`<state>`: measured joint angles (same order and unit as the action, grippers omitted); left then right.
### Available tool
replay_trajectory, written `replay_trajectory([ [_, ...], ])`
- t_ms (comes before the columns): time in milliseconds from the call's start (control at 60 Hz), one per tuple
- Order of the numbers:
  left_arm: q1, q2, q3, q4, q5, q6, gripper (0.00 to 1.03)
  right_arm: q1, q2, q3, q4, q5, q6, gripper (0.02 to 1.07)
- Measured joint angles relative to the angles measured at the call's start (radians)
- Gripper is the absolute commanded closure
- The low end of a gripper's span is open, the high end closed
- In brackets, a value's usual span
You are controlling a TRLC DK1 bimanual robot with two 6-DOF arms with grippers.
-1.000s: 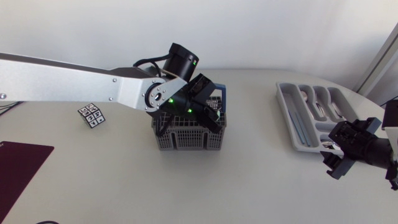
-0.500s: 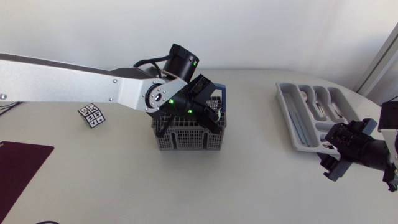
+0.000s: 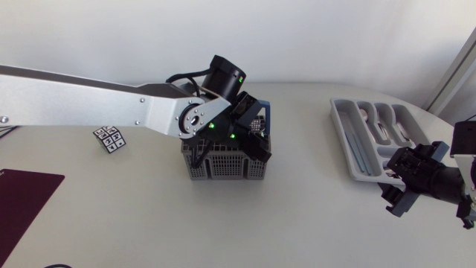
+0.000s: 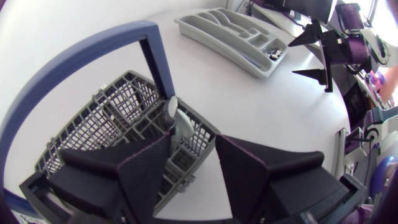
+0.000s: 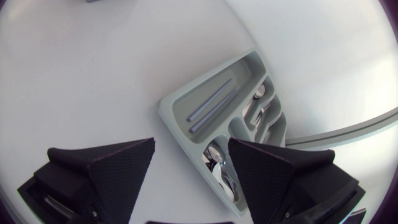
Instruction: Transfer all utensils from the basket to the drawer tray.
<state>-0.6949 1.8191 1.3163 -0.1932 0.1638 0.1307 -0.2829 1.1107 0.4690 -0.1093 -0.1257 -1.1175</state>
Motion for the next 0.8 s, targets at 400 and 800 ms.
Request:
replay_trajectory([
  [400,-0.020,0.030,0.022,0.000,-0.065,-0.024,0.59,0.000,0.000,-0.015,0.004,0.000,0.000,0.21],
  [800,-0.020,0.035,0.033,0.005,-0.068,-0.026,0.85,0.001,0.000,-0.020,0.004,0.000,0.000,0.21],
])
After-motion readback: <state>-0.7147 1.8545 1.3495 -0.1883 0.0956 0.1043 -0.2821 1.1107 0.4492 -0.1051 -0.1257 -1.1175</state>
